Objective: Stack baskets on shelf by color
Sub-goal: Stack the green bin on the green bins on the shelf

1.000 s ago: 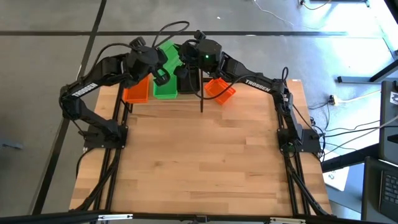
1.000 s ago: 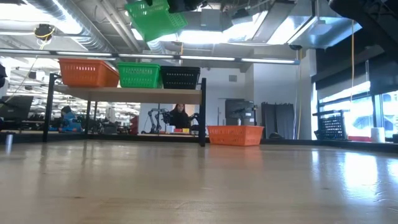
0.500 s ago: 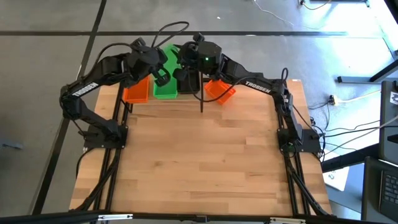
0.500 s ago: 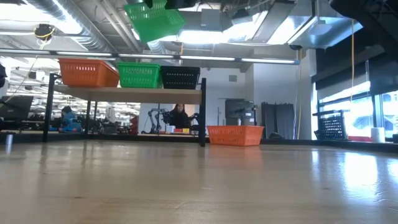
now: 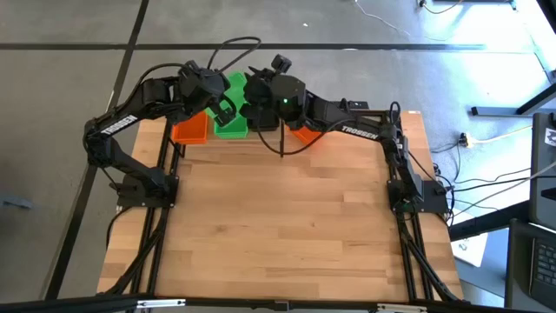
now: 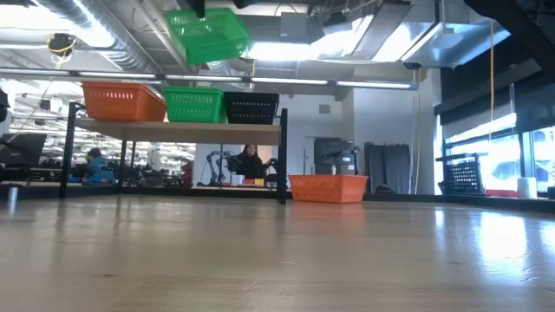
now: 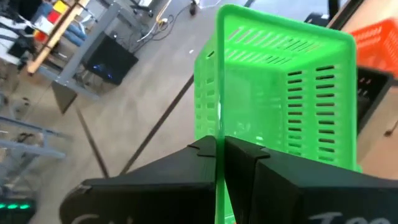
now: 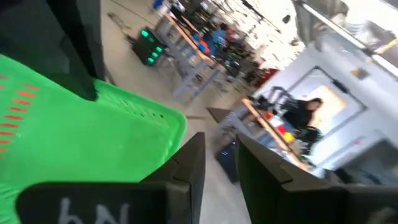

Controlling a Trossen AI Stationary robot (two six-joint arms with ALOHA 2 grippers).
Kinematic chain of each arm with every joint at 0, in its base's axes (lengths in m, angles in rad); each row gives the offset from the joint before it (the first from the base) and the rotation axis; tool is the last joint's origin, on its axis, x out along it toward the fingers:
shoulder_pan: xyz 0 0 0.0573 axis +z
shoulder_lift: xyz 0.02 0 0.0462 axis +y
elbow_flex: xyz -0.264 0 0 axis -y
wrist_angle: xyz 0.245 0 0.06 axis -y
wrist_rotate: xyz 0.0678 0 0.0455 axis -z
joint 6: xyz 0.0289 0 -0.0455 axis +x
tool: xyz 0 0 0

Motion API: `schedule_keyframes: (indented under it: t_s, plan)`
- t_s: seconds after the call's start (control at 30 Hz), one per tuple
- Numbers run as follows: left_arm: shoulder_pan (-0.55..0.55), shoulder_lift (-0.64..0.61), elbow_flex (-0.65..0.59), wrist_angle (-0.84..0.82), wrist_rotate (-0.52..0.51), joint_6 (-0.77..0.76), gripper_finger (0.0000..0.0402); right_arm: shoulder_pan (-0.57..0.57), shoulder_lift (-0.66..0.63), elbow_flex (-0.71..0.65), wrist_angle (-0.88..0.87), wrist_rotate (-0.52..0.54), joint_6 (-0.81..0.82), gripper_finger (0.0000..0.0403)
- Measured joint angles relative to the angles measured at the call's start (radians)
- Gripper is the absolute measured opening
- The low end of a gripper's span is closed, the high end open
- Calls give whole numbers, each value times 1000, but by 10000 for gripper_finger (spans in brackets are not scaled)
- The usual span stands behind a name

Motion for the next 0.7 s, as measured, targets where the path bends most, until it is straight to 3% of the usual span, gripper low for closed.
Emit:
schedule_keyframes:
  t_s: [0.2,0.4,0.7]
  plan:
    - [6,0,0,-12,5,-82,0,44,-1,0,15,139,-46,91]
    - [68,-1,0,-27,38,-252,0,84,-36,0,0,172,-51,91]
    - [219,-1,0,-117,252,-607,0,132,-129,0,-67,172,-63,91]
